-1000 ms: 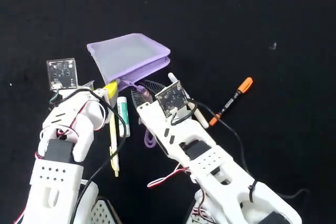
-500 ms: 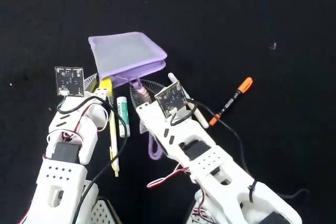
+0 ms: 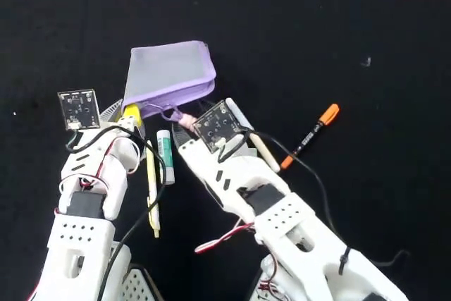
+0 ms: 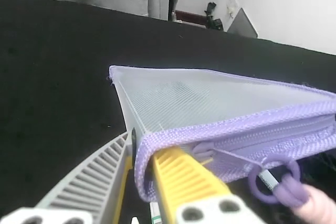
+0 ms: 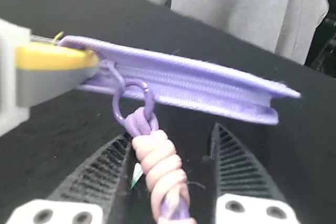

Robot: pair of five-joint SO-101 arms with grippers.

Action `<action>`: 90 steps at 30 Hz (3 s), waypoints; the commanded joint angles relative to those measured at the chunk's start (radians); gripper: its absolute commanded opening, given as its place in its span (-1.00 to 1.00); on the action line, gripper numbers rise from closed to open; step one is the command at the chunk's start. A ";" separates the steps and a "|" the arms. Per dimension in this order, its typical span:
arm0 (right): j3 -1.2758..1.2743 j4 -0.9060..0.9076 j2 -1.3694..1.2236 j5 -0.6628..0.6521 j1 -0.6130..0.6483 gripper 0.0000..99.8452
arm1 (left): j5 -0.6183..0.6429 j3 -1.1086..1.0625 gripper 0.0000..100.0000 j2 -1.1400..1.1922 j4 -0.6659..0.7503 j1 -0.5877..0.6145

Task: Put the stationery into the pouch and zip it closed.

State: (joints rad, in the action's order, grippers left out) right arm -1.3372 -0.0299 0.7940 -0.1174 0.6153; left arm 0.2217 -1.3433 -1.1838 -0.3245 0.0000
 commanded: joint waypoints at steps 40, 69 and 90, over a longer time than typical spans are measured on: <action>0.084 0.279 0.361 -0.124 -0.218 -0.98 | 0.020 -0.010 -0.94 -0.023 -0.021 0.096; 0.188 0.410 0.381 -0.133 -0.278 -0.98 | 0.025 -0.012 -0.94 -0.025 -0.021 0.179; 0.183 0.546 0.625 -0.135 -0.276 -0.98 | -0.046 -0.018 -0.62 -0.012 -0.017 -0.058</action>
State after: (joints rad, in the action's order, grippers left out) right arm -1.1991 0.5148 1.3878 -0.2417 0.3314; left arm 0.2186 -1.3694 -1.1960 -0.3552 0.0245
